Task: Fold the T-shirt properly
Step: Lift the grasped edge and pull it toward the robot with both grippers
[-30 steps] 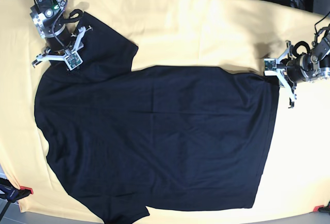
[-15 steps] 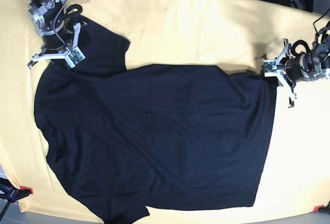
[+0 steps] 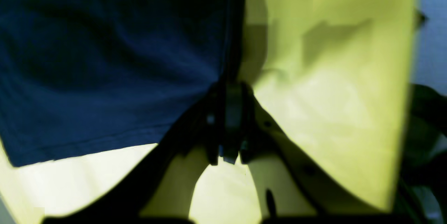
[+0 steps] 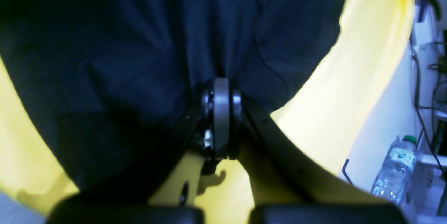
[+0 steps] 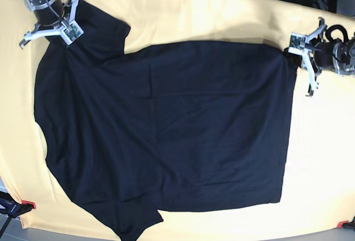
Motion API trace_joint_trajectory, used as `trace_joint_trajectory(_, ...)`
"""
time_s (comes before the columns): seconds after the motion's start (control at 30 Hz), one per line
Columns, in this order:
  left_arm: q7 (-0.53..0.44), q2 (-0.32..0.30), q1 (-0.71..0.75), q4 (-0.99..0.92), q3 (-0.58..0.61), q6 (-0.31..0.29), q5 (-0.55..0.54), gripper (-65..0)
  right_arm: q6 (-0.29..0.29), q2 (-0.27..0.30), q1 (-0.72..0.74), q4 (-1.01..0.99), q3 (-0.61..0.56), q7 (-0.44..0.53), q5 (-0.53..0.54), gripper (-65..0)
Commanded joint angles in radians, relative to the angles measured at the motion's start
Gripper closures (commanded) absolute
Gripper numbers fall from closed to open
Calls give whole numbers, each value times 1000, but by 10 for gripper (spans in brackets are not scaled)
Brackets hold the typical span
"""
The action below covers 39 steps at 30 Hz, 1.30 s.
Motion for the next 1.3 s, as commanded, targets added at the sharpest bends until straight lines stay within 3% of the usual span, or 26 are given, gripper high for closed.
trace_joint_trajectory(0.0, -10, -23, 5, 14, -11, -4, 13, 0, -5, 13, -22, 23, 7, -5, -7, 0)
trace_joint_trajectory(0.3, 11, -29, 123, 25, -11, -4, 83, 0, -9, 13, -174, 53, 7, -71, -14, 0)
trace_joint_trajectory(0.47, 11, -63, 143, 87, -11, -4, 82, 0, -51, 13, -253, 53, 7, -164, -14, 0)
trace_joint_trajectory(0.77, 65, -141, 143, 242, -11, -4, 73, 0, -64, 5, -372, 53, 7, -175, -15, 0)
trace_joint_trajectory(0.87, 152, -141, 143, 267, -11, -4, 3, 0, -74, 5, -385, 53, 6, -175, -42, 0)
trace_joint_trajectory(1.03, 419, -141, 143, 311, -11, -4, -146, 0, -125, 5, -383, 53, 6, -142, -145, 0)
trace_joint_trajectory(1.13, 557, -141, 143, 344, -11, -4, -232, 0, -121, 5, -382, 53, 6, -70, -178, 0)
trace_joint_trajectory(1.27, 685, -141, 143, 360, -11, -4, -264, 0, -91, 8, -329, 53, 6, -32, -202, 0)
